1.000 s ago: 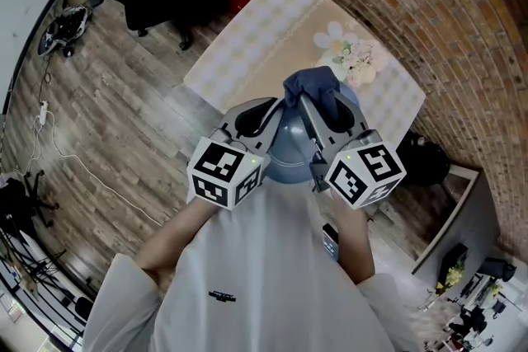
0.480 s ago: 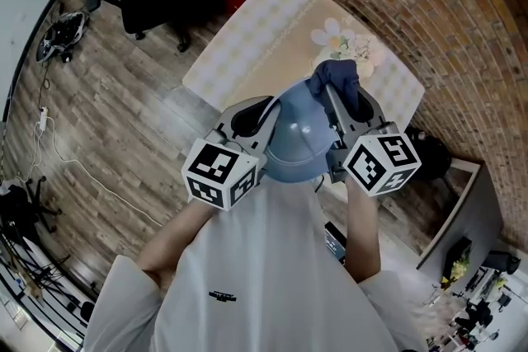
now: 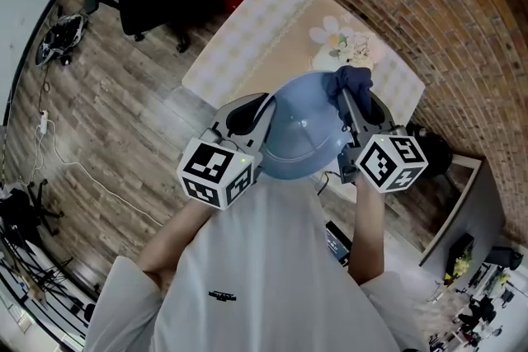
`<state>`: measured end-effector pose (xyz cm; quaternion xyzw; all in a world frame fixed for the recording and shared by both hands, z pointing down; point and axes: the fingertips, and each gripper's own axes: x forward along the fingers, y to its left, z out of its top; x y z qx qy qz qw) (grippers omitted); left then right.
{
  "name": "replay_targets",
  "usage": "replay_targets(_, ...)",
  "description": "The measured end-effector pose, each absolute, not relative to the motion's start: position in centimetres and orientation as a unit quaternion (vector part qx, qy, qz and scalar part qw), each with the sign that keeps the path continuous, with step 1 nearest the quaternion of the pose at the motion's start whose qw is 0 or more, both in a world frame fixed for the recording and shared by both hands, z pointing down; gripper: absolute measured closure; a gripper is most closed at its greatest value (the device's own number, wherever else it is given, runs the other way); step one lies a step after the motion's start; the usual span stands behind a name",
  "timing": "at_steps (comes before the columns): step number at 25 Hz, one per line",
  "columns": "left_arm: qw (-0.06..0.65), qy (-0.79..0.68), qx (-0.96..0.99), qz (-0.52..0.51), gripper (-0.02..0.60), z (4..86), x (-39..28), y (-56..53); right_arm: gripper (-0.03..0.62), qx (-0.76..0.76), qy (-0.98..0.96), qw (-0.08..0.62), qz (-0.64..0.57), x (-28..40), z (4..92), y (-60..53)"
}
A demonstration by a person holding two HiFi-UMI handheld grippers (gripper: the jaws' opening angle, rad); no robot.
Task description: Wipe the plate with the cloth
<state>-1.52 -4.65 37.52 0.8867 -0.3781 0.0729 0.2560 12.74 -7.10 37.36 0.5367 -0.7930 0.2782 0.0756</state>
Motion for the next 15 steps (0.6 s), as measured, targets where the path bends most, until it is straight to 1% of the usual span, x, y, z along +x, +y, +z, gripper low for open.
replay_targets(15, 0.27, -0.379, 0.883, 0.068, 0.54, 37.6, -1.9, -5.1, 0.474, 0.559, -0.76, 0.081, 0.321, 15.4, 40.5, -4.4)
